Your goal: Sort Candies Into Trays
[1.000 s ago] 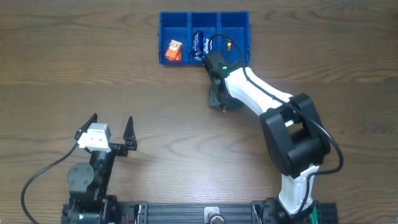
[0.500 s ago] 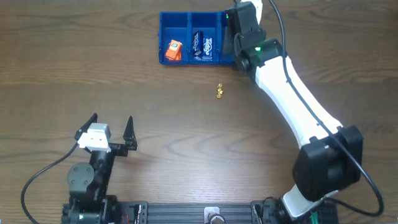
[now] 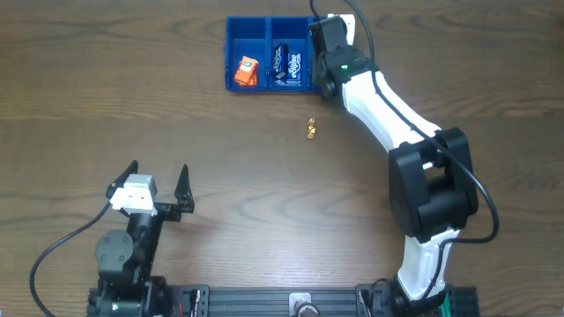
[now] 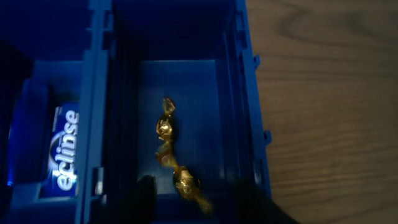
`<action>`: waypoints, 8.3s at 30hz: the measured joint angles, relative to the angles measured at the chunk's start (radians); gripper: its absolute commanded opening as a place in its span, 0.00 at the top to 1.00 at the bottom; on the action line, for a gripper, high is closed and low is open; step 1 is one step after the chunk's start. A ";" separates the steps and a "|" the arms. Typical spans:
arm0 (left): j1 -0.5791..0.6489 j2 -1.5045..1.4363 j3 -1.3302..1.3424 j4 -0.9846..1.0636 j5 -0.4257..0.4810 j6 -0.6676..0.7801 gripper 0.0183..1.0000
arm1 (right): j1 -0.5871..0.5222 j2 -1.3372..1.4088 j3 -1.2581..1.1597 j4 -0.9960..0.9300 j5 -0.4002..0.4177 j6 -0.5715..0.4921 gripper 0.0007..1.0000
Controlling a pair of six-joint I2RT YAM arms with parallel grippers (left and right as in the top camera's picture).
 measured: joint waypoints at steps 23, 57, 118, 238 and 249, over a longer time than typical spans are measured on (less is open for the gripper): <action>0.000 0.000 0.000 0.000 0.000 0.000 0.00 | 0.000 -0.081 0.090 -0.222 -0.042 -0.005 0.00; 0.000 0.000 0.000 0.000 0.000 0.000 0.00 | 0.107 -0.005 -0.175 -0.254 -0.230 0.181 0.48; 0.000 0.000 0.000 0.000 0.000 0.000 0.00 | -0.021 0.023 0.129 -0.065 -0.043 -0.025 0.00; 0.000 0.000 0.000 0.000 0.000 0.000 0.00 | -0.439 -2.022 -1.498 0.301 -0.335 -0.246 0.00; 0.000 0.000 0.000 0.000 0.000 0.000 0.00 | -0.439 -2.022 -1.498 0.301 -0.335 -0.246 0.00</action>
